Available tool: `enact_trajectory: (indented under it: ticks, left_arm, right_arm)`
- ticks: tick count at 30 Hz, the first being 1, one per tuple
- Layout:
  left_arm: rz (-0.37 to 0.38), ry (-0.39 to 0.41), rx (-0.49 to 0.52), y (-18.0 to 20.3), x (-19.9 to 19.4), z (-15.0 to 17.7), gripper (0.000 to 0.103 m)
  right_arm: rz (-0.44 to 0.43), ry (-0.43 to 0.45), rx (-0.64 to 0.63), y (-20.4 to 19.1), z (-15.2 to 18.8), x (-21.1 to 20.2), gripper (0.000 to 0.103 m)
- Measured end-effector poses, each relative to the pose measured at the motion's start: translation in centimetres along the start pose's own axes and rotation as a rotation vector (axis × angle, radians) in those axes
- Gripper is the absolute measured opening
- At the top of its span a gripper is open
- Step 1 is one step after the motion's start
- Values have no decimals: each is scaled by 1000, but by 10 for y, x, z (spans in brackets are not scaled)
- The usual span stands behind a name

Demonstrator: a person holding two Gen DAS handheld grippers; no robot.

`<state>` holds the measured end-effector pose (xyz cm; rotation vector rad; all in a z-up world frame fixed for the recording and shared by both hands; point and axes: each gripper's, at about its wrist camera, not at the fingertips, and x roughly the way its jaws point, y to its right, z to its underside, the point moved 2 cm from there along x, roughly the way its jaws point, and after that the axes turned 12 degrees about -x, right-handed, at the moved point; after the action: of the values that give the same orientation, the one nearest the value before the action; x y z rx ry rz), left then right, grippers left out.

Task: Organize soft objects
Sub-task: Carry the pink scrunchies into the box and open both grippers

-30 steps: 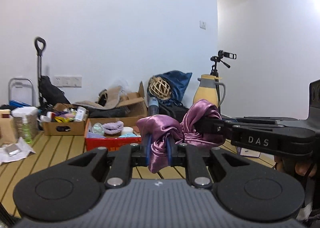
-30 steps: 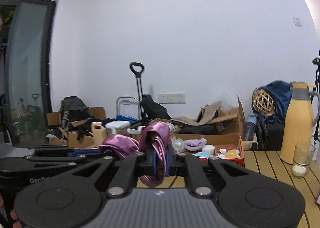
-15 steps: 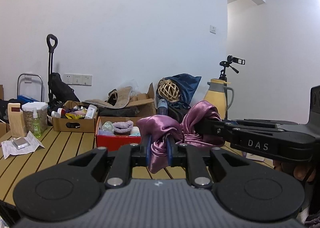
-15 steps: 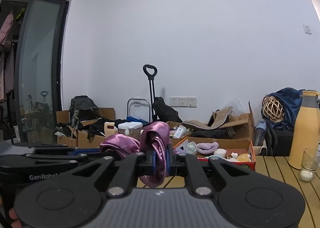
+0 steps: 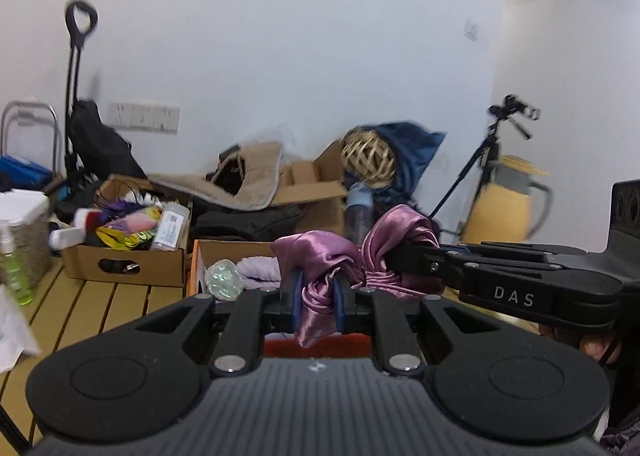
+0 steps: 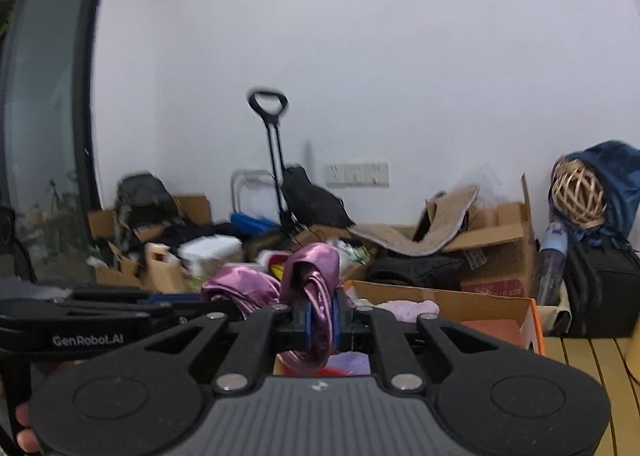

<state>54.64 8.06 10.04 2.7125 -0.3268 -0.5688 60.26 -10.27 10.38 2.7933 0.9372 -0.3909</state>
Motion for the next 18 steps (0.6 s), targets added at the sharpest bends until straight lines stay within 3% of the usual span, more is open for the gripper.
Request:
enact_trajectory:
  ticks: [4, 9, 10, 12, 13, 14, 16, 17, 18]
  left_arm:
    - [-30, -99, -65, -39, 85, -24, 16]
    - [-176, -195, -107, -85, 174, -14, 19]
    - [-191, -209, -106, -91, 183, -9, 20]
    - [-215, -203, -102, -98, 188, 1, 34]
    - [-209, -183, -89, -98, 187, 3, 49]
    - [-200, -165, -66, -97, 184, 4, 56]
    - [-199, -145, -32, -93, 180, 3, 56]
    - [-198, -140, -22, -90, 178, 1, 56]
    - [-197, -136, -20, -89, 174, -2, 56]
  right_arm:
    - [-5, -114, 48, 44, -1, 91, 10]
    - [-34, -298, 130, 78, 28, 195, 14]
    - [-41, -345, 153, 82, 38, 213, 15]
    - [-56, -430, 154, 81, 56, 240, 16]
    - [-60, -446, 144, 78, 63, 245, 16]
    - [-54, -452, 134, 76, 66, 248, 16]
    - [-46, -438, 137, 74, 64, 244, 16]
    - [-42, -435, 132, 73, 61, 240, 22]
    - [-36, -434, 126, 73, 58, 235, 36]
